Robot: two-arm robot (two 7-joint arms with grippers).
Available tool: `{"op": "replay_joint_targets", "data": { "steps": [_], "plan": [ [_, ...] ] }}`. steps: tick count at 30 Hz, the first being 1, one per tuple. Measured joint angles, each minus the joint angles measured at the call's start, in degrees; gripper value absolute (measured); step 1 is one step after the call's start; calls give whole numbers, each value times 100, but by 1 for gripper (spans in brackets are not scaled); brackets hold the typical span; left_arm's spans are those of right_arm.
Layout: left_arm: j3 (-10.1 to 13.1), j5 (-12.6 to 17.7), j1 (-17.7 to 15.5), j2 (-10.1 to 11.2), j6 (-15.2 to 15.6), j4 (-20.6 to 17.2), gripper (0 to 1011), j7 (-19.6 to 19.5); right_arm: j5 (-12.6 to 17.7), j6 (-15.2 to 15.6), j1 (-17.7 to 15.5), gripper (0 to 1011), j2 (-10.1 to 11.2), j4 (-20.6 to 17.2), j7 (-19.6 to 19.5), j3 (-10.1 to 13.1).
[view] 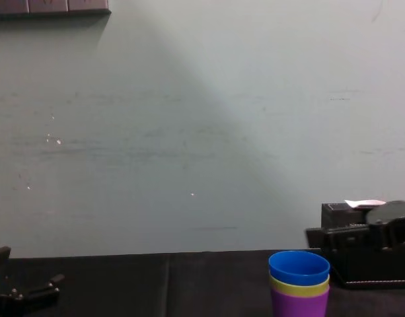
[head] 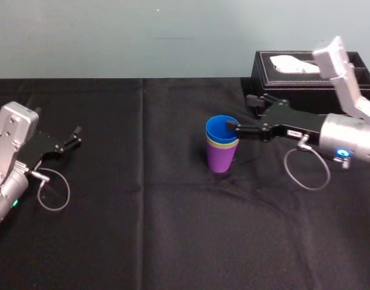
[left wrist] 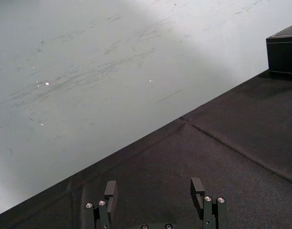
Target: Stack the three plastic cups sequentially using one hand.
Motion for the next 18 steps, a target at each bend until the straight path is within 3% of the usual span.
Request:
{"op": "replay_joint_targets", "data": {
  "steps": [10, 18],
  "plan": [
    [0, 0, 0, 0, 0, 0, 1011, 0, 91, -232, -801, 1003, 342, -373, -678, 652],
    [0, 0, 0, 0, 0, 0, 1011, 0, -74, -338, -1156, 1003, 353, -277, -1112, 906]
  ]
}}
